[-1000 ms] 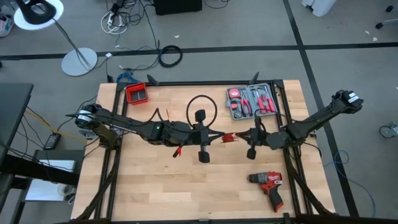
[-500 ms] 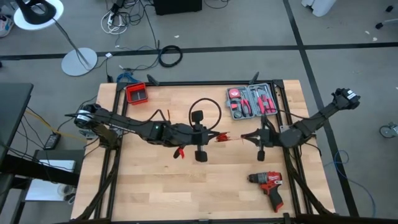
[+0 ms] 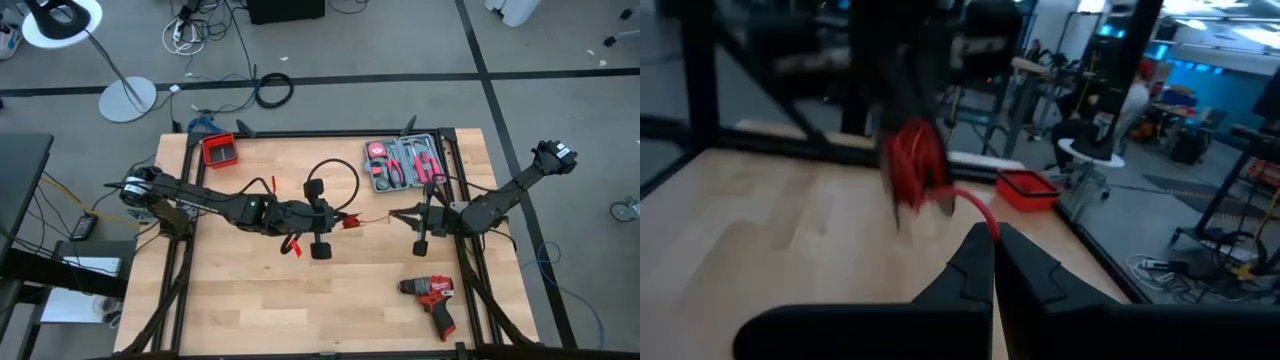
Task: Coil cords
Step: Coil the red wire onto the black spool
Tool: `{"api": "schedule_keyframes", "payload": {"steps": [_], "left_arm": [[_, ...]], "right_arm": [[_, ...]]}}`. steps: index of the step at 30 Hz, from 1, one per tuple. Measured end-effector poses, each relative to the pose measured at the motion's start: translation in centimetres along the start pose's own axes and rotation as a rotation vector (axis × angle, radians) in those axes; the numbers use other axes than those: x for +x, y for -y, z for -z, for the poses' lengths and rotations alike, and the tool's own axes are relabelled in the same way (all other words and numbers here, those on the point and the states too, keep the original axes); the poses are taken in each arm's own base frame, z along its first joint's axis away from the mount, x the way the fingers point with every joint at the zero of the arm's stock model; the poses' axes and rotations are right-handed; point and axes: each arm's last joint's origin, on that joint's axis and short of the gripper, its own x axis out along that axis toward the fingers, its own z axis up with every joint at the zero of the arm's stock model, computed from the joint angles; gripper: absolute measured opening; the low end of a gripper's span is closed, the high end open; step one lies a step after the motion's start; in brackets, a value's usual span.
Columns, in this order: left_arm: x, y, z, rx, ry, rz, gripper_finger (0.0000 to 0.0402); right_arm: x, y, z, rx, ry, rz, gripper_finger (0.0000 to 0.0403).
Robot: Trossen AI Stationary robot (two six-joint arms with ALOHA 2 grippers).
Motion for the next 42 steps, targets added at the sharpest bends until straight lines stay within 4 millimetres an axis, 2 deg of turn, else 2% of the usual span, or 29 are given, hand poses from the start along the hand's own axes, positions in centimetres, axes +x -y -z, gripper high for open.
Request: {"api": "schedule_keyframes", "payload": {"steps": [5, 9, 15, 21, 28, 34, 42], "left_arm": [[0.4, -0.1, 0.1, 0.005, -0.006, -0.043, 0.0], [0.7, -0.1, 0.3, 0.008, -0.019, -0.125, 0.0], [0.8, -1.0, -0.1, 0.009, 0.002, -0.296, 0.0], [0.9, -1.5, -0.6, -0.01, 0.048, -0.325, 0.0], [1.1, -2.4, -0.9, -0.043, 0.078, -0.361, 0.0], [1.0, -2.6, -1.5, -0.103, 0.143, -0.372, 0.0], [0.9, -2.7, -2.0, -0.231, 0.216, -0.369, 0.0001]], "right_arm": [[0.5, 0.1, -0.7, 0.069, 0.066, -0.001, 0.0], [1.5, -0.6, -0.8, 0.1, 0.093, -0.008, 0.0], [2.8, -0.9, -1.4, 0.108, 0.169, 0.118, 0.0], [5.3, -0.7, -3.7, 0.067, 0.187, 0.178, 0.0], [8.0, -1.7, -5.8, 0.004, 0.177, 0.161, 0.0], [9.7, -2.9, -5.3, -0.023, 0.136, 0.141, 0.0], [10.3, -3.3, -5.0, -0.028, 0.128, 0.146, 0.0]]}}
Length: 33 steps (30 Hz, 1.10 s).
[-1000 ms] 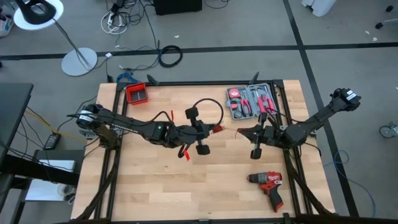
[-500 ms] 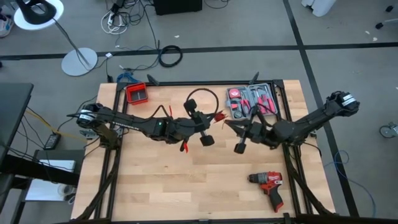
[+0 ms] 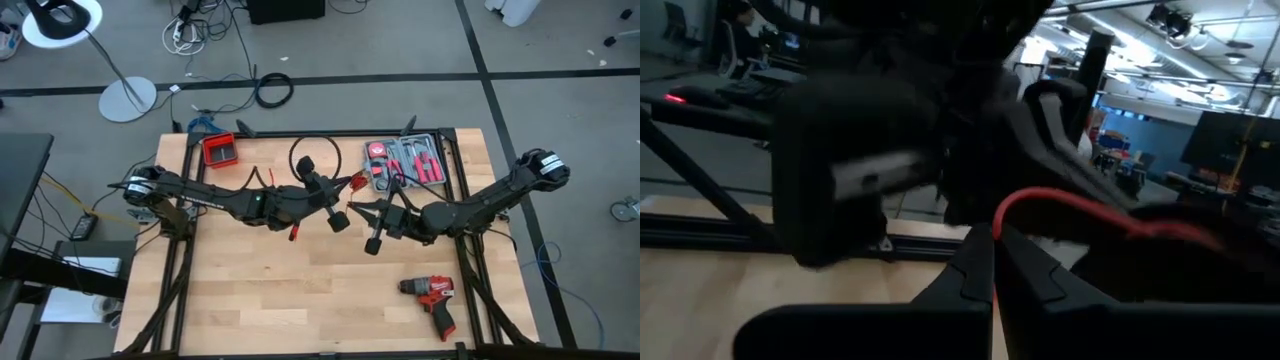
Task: Coil cords
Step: Coil the red wire onto the black spool
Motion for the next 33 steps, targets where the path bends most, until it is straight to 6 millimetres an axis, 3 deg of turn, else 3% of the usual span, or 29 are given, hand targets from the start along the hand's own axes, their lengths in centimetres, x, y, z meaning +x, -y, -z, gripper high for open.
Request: {"api": "schedule_keyframes", "payload": {"steps": [13, 18, 23, 33], "left_arm": [[-0.1, 0.3, -1.2, -0.129, 0.104, 0.118, 0.0001], [-0.3, 0.3, -1.3, -0.112, 0.109, 0.127, 0.0001], [-1.0, 0.0, -1.8, -0.097, 0.102, 0.146, 0.0001], [-1.7, 0.7, -1.0, -0.058, 0.021, 0.177, 0.0001]], "right_arm": [[0.1, 0.4, 0.4, -0.054, -0.058, 0.094, 0.0001], [-0.5, 0.1, 0.3, -0.101, -0.096, 0.146, 0.0001], [-1.5, 0.3, 0.7, -0.168, -0.221, 0.31, 0.0011], [-2.8, 0.6, 0.3, -0.215, -0.271, 0.39, 0.0041]]}}
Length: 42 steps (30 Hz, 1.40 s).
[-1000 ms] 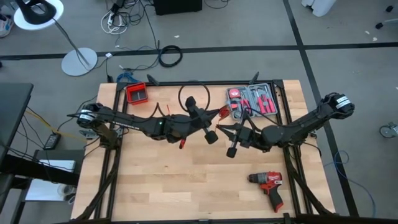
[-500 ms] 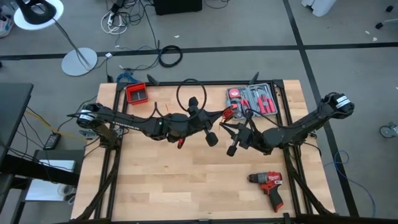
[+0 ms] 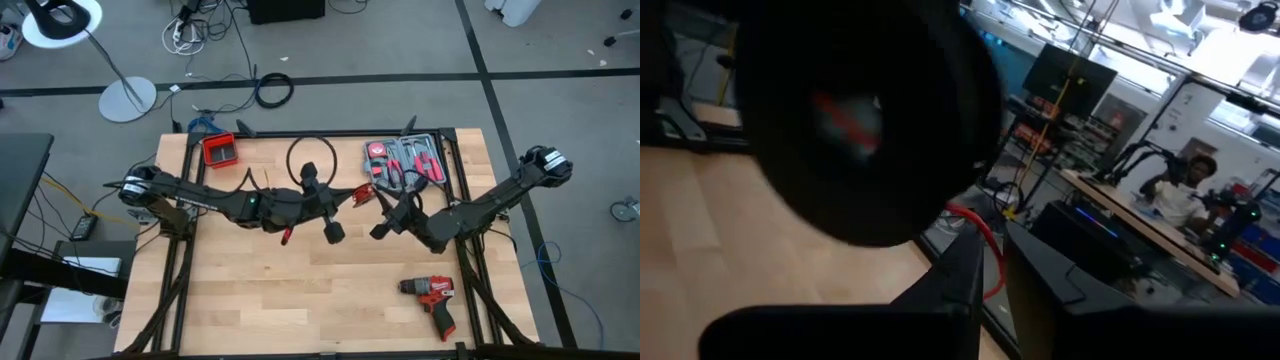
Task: Coil cords
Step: Coil the red wire onto the black spool
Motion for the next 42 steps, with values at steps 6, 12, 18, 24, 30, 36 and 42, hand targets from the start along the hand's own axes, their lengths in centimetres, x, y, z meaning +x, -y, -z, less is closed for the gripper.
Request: {"api": "schedule_keyframes", "payload": {"steps": [6, 12, 18, 24, 30, 36, 42], "left_arm": [[-0.1, 0.2, 0.4, 0.029, -0.039, 0.0, 0.0001], [-0.2, 0.3, 0.5, 0.029, -0.04, 0.015, 0.0001], [-0.2, 0.4, 0.5, 0.028, -0.043, 0.052, 0.0001], [-0.2, 0.4, 0.8, 0.052, -0.071, 0.05, 0.0001], [-0.2, 0.3, 0.9, 0.072, -0.083, 0.041, 0.0001], [-0.2, 0.3, 0.5, 0.116, -0.044, 0.019, 0.0001], [-0.1, 0.3, -0.2, 0.128, 0.022, 0.014, 0.0001]], "right_arm": [[-0.5, 0.7, -0.4, -0.018, 0.012, -0.006, 0.0038], [-0.6, 1.3, -0.7, -0.007, 0.013, 0.004, 0.0039], [-0.3, 1.7, -0.9, -0.01, 0.019, 0.015, 0.0036], [-1.1, 1.6, -1.0, -0.015, 0.021, 0.011, 0.0035], [-3.9, 0.7, -1.0, 0.073, 0.049, -0.085, 0.0035], [-5.4, -0.7, -0.3, 0.29, 0.072, -0.414, 0.0036], [-3.7, -2.4, 0.8, 0.413, -0.02, -0.599, 0.0043]]}}
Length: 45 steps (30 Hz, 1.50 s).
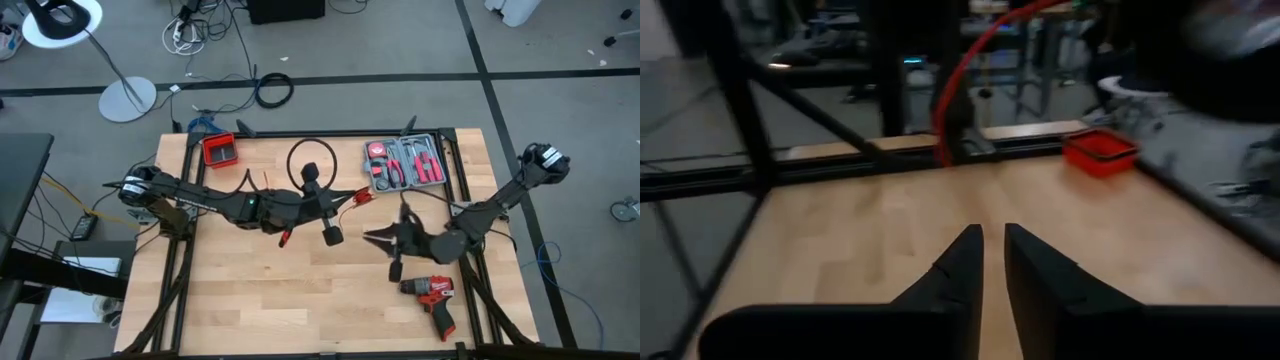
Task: Coil cords
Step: Coil the red wire onto the black spool
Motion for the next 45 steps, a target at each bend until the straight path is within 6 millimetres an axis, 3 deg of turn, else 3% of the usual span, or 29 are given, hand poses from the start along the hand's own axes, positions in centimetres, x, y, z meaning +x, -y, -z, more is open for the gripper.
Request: {"api": "schedule_keyframes", "payload": {"steps": [9, 15, 35, 40, 45], "left_arm": [[0.2, -0.3, -0.1, 0.031, 0.012, -0.012, 0.0001], [0.2, -0.3, -0.1, 0.031, 0.01, -0.02, 0.0001], [0.2, -0.3, -0.1, 0.028, 0.008, -0.031, 0.0001], [0.2, -0.4, -0.1, 0.03, 0.007, -0.035, 0.0001], [0.2, -0.4, -0.1, 0.03, 0.007, -0.036, 0.0001]], "right_arm": [[4.2, 0.6, 0.6, -0.023, 0.03, -0.069, 0.0077], [5.9, 0.9, 0.9, -0.073, 0.065, -0.089, 0.0097], [6.3, 0.8, 0.1, -0.087, 0.169, -0.16, 0.0104], [6.5, 1.2, 0.0, -0.082, 0.176, -0.146, 0.0083], [6.6, 1.4, -0.1, -0.087, 0.175, -0.137, 0.0011]]}}
